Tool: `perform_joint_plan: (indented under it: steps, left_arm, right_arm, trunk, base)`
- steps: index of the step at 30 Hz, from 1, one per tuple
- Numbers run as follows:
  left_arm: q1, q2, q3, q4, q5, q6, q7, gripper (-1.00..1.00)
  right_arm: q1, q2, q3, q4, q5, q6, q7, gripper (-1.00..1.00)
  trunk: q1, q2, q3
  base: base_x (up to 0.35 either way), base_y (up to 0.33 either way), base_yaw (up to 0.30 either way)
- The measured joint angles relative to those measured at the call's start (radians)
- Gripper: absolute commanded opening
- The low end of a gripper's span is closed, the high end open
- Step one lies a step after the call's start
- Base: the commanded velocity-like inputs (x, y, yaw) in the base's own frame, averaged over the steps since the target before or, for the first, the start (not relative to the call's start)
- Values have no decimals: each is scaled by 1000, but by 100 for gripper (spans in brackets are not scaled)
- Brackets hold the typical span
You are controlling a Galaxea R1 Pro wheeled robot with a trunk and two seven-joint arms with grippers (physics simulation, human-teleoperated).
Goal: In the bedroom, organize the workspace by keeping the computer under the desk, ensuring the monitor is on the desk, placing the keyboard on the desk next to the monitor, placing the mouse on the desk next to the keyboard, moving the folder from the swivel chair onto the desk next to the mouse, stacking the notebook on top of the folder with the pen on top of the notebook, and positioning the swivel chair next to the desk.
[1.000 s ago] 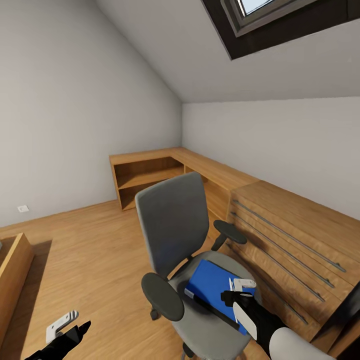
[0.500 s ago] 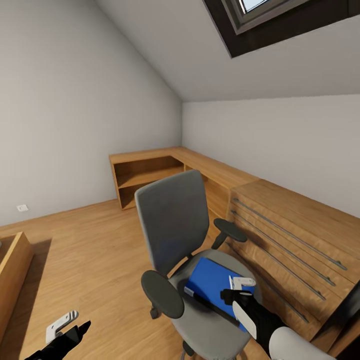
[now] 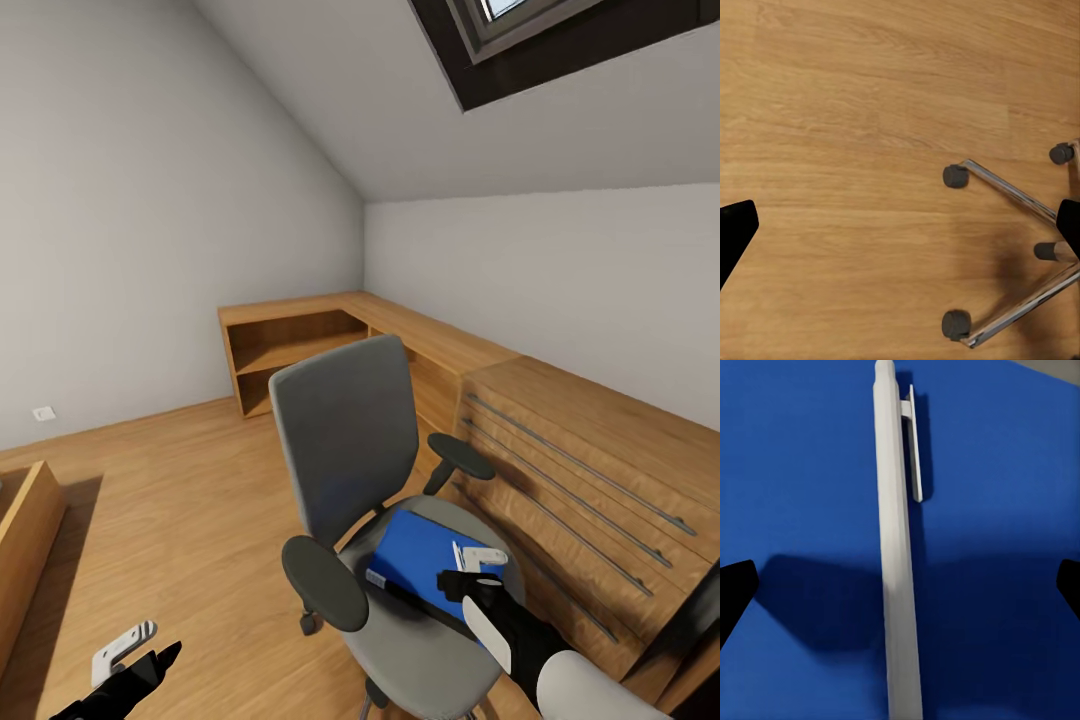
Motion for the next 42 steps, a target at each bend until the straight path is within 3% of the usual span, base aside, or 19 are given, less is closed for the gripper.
perform_joint_plan:
  steps: [9,10,39,42]
  left_arm:
    - [0,1,0,0,0,0,0,100]
    - [0,0,0,0,0,0,0,100]
    - [0,2,1,2,0,0,0,100]
    - [0,2,1,3,0,0,1,100]
  right_arm:
    - [0,0,0,-1,-1,1,-1,100]
    - [0,0,0,-1,-1,1,-1,-100]
    - [0,0,3,5,-7,2,2,-100]
    - [0,0,2,23,-6,1,2,-100]
  trunk:
    - [0,0,0]
    - [0,0,0]
    - [0,0,0]
    - [-11,21,9]
  base:
    - [0,0,0]
    - [0,0,0]
    - [0,0,0]
    - [0,0,0]
